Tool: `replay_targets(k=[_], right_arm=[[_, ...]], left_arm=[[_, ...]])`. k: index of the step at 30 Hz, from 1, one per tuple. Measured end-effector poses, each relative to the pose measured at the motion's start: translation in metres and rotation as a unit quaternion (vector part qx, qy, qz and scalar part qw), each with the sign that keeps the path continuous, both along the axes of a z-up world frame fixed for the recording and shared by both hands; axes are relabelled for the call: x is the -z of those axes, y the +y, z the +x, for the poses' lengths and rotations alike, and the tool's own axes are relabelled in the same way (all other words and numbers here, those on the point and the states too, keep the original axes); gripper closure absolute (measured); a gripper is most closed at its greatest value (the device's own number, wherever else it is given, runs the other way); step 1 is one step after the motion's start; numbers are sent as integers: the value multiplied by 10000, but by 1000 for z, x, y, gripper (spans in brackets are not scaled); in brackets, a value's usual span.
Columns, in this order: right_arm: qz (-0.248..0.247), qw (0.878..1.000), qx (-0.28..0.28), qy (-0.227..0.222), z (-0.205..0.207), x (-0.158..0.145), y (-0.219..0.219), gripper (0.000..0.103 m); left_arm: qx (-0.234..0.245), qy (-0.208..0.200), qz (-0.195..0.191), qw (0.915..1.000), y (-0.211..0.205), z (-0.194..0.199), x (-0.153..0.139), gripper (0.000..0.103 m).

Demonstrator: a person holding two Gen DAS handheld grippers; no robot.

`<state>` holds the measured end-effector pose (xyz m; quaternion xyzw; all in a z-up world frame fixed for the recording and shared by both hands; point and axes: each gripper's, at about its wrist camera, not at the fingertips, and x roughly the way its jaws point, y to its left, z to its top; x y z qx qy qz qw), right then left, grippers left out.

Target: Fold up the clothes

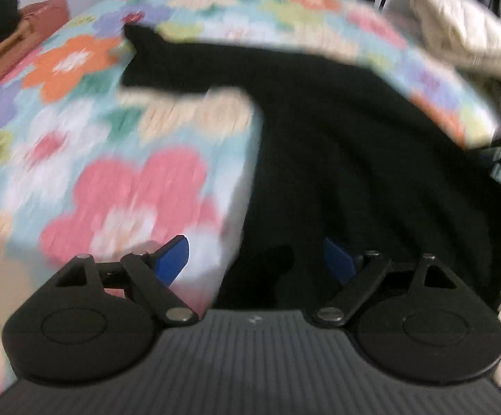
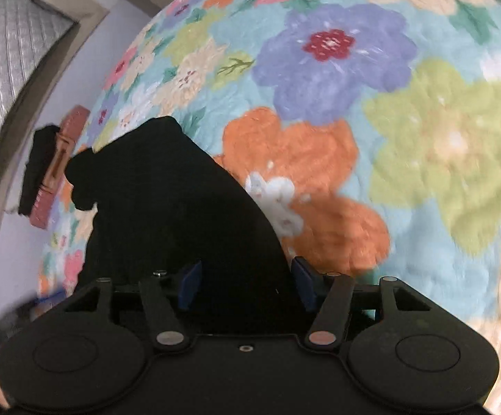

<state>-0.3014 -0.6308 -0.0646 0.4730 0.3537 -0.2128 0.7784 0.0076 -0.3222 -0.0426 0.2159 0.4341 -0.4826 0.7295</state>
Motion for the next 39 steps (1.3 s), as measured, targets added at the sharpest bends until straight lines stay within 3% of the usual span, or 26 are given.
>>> replay_targets(k=[3, 5, 7, 8, 9, 10, 12, 15, 16, 18, 20, 21, 23, 25, 26, 27, 28, 29, 31, 33, 35, 39], right_arm=[[-72, 10000, -50, 28, -2, 0, 4, 39], [-143, 9998, -119, 123, 1, -1, 7, 36], [-267, 9990, -244, 275, 6, -1, 14, 29], [-339, 9983, -317, 358, 9, -2, 18, 26], [-411, 9974, -390, 441, 12, -2, 22, 25], [-515, 9963, -460, 519, 15, -2, 26, 24], [-777, 9933, -558, 649, 20, -2, 33, 23], [-994, 9913, -523, 689, 21, -2, 39, 23], [-1049, 9909, -513, 675, 20, -3, 41, 23], [-1110, 9907, -498, 611, 16, -4, 42, 23], [-1126, 9909, -489, 555, 13, -3, 41, 23], [-1136, 9912, -449, 513, 12, -3, 41, 23], [-1155, 9917, -370, 431, 11, -2, 39, 23], [-1248, 9915, -211, 316, 10, 0, 38, 23], [-1286, 9913, -131, 240, 10, 0, 37, 23], [-1297, 9914, -72, 150, 10, 1, 36, 23], [-1308, 9914, -13, 59, 10, 1, 35, 27], [-1355, 9908, -31, -44, 10, 0, 36, 52], [-1612, 9865, -255, -114, 16, -4, 43, 84], [-2127, 9763, -377, -120, 21, -12, 58, 85], [-2737, 9588, -756, 63, 30, -14, 87, 85], [-3902, 9026, -1727, 575, 51, -13, 154, 85]], left_arm=[[-264, 226, 218, 9992, 24, -7, 27, 14], [-450, 57, 19, 9990, 34, -16, 33, 13], [-665, -182, -254, 9973, 41, -26, 35, 20], [-753, -299, -275, 9963, 41, -30, 33, 45], [-774, -315, -306, 9960, 41, -32, 29, 76], [-799, -291, -344, 9958, 42, -33, 25, 97], [-988, -113, -458, 9940, 48, -31, 14, 98], [-1417, -1219, 27, 9824, 64, -38, -3, 98], [-1572, -1228, -35, 9799, 72, -36, -7, 98], [-2013, -640, -278, 9770, 95, -20, -10, 98], [-2100, -378, -170, 9768, 102, -14, 3, 96], [-2135, -262, -94, 9765, 103, -12, 10, 89], [-2345, -48, -165, 9720, 107, -10, 16, 86], [-2403, -5, -130, 9706, 105, -9, 13, 74], [-2407, -120, -41, 9705, 103, -11, 8, 63], [-2488, -230, 11, 9683, 103, -13, 3, 58], [-2558, -312, 42, 9662, 103, -15, -1, 58], [-2581, -271, -23, 9657, 105, -16, -3, 58], [-2601, -39, -205, 9654, 111, -17, -5, 55], [-2551, 245, -373, 9659, 113, -17, -3, 55], [-2527, 236, -408, 9664, 114, -17, 0, 55], [-2589, 263, -416, 9646, 118, -13, 8, 55]])
